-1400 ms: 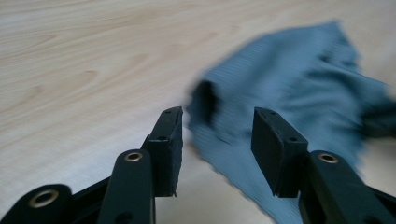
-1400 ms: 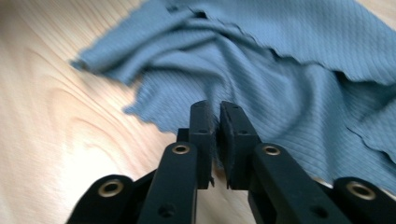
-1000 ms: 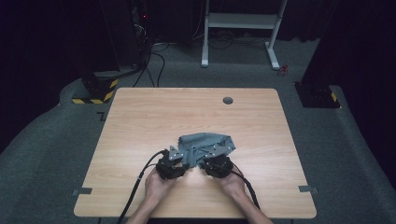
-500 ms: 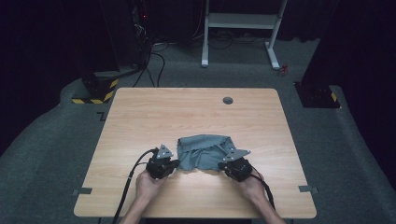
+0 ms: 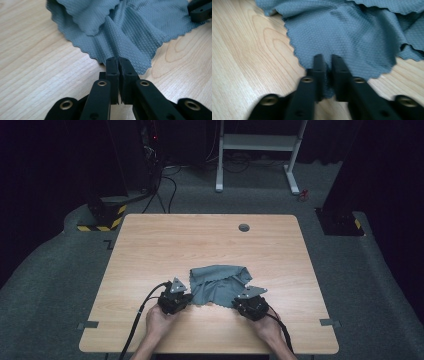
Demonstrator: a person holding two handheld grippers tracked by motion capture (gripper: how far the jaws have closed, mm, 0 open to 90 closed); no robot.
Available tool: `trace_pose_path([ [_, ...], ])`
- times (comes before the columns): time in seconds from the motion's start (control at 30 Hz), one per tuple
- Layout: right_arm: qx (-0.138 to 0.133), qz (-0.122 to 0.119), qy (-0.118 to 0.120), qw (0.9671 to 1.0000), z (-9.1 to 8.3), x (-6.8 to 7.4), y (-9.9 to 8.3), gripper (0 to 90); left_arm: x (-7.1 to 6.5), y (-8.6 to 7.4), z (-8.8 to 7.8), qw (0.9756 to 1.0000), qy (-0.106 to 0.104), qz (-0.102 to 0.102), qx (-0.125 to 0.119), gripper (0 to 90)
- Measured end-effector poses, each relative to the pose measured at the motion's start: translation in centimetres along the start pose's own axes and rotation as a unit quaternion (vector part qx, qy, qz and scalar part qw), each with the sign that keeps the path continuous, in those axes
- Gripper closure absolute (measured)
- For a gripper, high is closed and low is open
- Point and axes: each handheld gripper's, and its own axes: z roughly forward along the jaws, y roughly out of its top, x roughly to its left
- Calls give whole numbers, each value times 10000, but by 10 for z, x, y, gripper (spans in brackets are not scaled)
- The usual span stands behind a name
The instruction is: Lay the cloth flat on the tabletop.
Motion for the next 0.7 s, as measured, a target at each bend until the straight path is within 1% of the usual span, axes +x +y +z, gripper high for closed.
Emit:
trace_pose_path([
  [0.03, 7, -56, -24, 10000, 0, 0, 0, 891, 0, 0, 0, 10000, 0, 0, 0, 873],
  [0.1, 12, -103, -31, 9999, -1, -1, -1, 898, 3, -1, -4, 9999, 25, -62, -81, 879],
  [0.2, 38, -68, 6, 10000, -3, -3, -2, 900, 4, -3, -6, 9998, -26, -121, -122, 882],
  [0.23, 43, -39, 32, 10000, -4, -4, -3, 900, 4, -3, -7, 9999, -14, -70, -139, 882],
  [0.27, 48, -20, 46, 10000, -5, -5, -4, 900, 4, -4, -8, 9999, -39, -89, -138, 882],
  [0.3, 54, 16, 51, 10000, -7, -6, -5, 900, 4, -5, -10, 9999, -35, -39, -123, 882],
  [0.33, 48, -5, 41, 10000, -10, -7, -6, 900, 4, -5, -10, 9999, -35, -39, -123, 882],
  [0.37, 37, -17, 38, 10000, -12, -7, -7, 900, 3, -7, -11, 9998, -145, -76, -64, 882],
  [0.47, 31, -43, 51, 10000, -20, -9, -11, 900, -2, -12, -15, 9997, -218, -6, 61, 882],
  [0.6, 135, -91, 91, 9998, -27, -10, -16, 900, -7, -17, -17, 9995, -236, 96, 193, 883],
  [0.67, 185, -135, 84, 9997, -28, -11, -20, 900, -8, -20, -19, 9993, -293, 75, 235, 884],
  [0.7, 187, -105, 98, 9997, -29, -11, -22, 900, -9, -21, -20, 9991, -331, 60, 245, 884],
])
